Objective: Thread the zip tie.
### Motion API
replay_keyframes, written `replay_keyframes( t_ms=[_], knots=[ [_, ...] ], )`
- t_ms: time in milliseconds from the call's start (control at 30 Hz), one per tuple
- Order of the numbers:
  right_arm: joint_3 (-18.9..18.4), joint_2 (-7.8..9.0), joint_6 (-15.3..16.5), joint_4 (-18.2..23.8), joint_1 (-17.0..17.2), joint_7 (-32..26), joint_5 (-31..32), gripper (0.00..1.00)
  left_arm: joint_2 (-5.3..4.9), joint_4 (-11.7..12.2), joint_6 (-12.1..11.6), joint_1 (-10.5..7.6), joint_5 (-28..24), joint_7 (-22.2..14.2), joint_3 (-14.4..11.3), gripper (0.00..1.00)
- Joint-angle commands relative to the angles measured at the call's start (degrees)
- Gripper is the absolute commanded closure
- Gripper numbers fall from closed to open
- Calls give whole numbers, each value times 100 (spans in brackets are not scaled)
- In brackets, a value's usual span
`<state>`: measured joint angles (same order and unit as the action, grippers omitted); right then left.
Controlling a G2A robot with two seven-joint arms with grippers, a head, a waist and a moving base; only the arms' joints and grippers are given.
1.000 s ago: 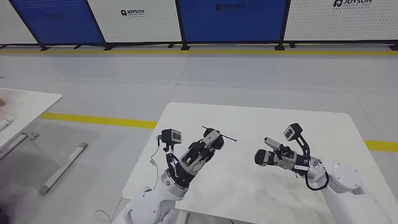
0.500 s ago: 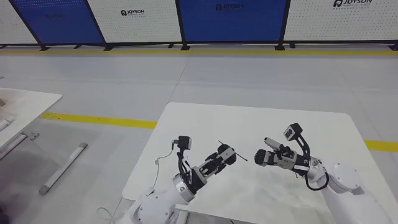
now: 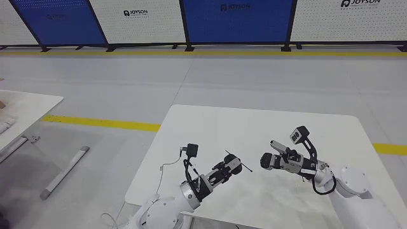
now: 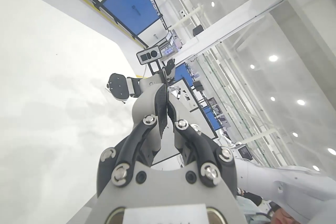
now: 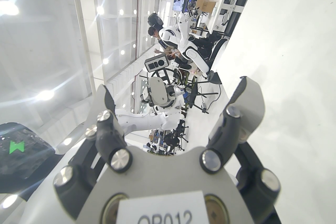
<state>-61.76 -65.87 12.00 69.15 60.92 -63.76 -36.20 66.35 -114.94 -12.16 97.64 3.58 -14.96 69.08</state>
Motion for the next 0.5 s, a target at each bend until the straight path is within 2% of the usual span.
replay_keyframes(
  t_ms=[0, 67, 300, 367, 467],
  knots=[
    [0, 0, 0, 0, 0, 0, 0, 0, 0, 0, 0, 0, 0, 0, 0, 100],
    [0, 0, 0, 0, 0, 0, 0, 0, 3, 20, 15, -24, 65, 72, 0, 100],
    [0, 0, 0, 0, 0, 0, 0, 0, 61, 393, -102, -206, 1069, 971, -291, 100],
    [0, 0, 0, 0, 0, 0, 0, 0, 80, 536, -121, -284, 1571, 1331, -377, 100],
    [0, 0, 0, 0, 0, 0, 0, 0, 113, 685, -146, -354, 1769, 1569, -538, 100]
  ],
)
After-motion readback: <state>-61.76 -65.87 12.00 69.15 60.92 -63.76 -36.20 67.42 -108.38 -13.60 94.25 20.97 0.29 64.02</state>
